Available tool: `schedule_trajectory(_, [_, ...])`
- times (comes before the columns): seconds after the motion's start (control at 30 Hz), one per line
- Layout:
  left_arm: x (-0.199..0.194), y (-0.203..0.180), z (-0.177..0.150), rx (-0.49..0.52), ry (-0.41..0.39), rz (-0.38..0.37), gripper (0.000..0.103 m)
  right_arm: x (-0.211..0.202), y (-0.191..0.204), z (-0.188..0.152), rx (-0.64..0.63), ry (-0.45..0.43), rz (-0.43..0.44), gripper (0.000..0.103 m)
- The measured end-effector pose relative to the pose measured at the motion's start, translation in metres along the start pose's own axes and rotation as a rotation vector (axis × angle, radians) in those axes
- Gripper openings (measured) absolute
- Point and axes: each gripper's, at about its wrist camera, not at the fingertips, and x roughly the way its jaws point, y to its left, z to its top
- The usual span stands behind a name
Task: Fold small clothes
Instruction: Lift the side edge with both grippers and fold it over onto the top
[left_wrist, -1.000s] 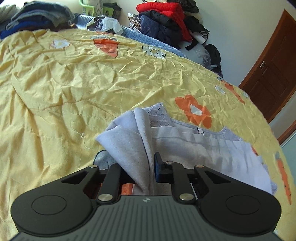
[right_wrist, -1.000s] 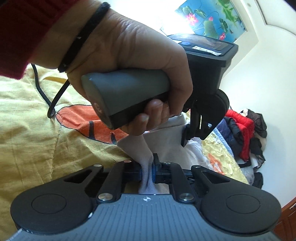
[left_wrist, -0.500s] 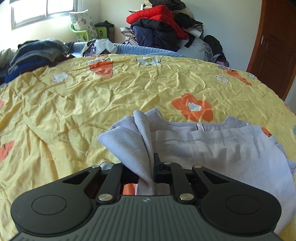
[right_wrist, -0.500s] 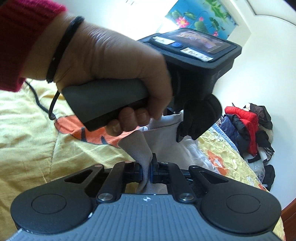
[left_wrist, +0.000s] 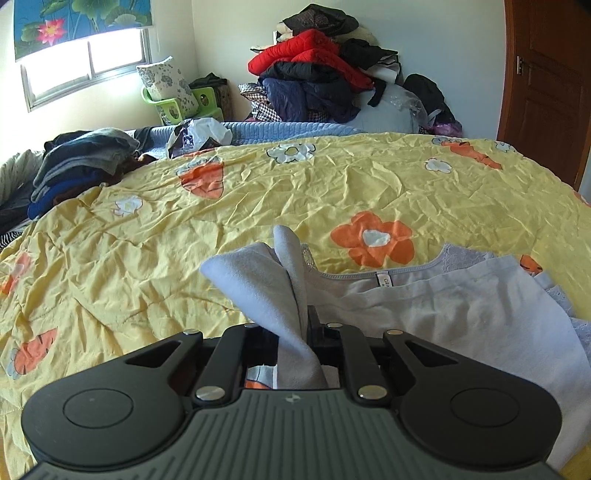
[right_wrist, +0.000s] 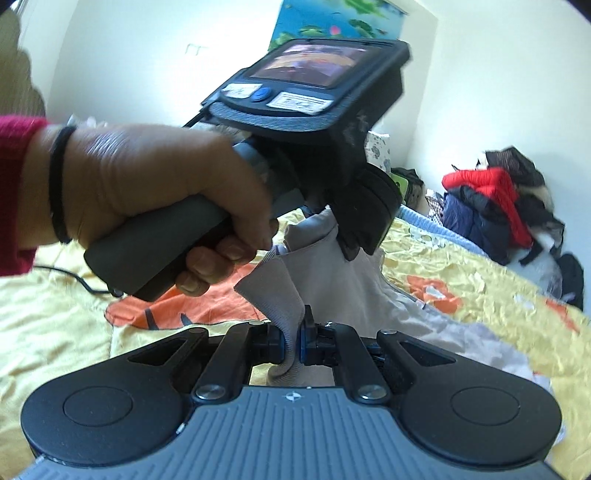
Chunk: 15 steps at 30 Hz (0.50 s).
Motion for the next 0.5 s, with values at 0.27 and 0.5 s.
schedule_trajectory(0.27, [-0.010,-0.017,0.011,0.011,-0.029,-0.001,0.012,-0.019,-0.025,-0.005,0.135,-0.028,0.012,0.010])
schedule_trajectory(0.5, [-0.018,-0.046,0.023,0.042,-0.058,-0.022,0.012,-0.036,-0.052,-0.011,0.234,-0.062,-0.015,0.010])
